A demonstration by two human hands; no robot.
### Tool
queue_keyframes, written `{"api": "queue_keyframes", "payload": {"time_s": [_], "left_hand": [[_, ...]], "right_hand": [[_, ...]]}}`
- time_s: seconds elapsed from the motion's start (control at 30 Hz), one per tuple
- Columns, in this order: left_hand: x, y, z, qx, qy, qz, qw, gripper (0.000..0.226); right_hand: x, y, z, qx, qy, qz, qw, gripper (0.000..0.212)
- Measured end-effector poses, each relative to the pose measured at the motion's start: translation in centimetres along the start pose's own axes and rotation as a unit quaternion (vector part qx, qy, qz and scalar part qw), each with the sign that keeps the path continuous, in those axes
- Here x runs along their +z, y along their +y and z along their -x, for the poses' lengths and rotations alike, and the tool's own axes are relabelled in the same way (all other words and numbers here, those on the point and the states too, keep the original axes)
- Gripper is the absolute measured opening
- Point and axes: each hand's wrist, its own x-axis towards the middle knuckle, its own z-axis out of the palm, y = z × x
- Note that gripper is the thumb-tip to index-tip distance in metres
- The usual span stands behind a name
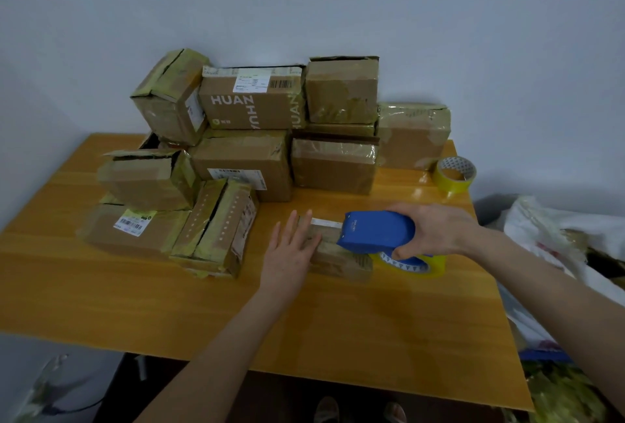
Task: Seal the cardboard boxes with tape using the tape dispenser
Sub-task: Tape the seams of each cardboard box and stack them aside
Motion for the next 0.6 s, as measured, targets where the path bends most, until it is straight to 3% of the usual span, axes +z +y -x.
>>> {"api": "queue_keyframes", "payload": {"time_s": [0.17,0.3,0.43,0.6], "left_hand": [[0.4,1.4,-0.2,0.018,-0.047,0.059,0.997,0.081],[1.4,1.4,-0.2,0.01,-0.047,0.063,0.997,0.076],[1.5,1.5,-0.5,-0.002,-0.038,0.091,0.995,0.064],[2.0,0.8,-0.3,-0.001,-0.003,0.1,0.995,0.066]], "right_hand": [[0.2,-0.3,-0.3,-0.008,-0.017,0.042,0.999,0.073],[1.0,-0.2,-0.7,-0.016,0.003,0.016,1.0,0.083],[1.0,-0.1,-1.1,-0.02,0.021,0.017,0.999,0.079],[0.5,1.4,-0.5,-0.014,0.0,-0.033,0.999,0.079]]}}
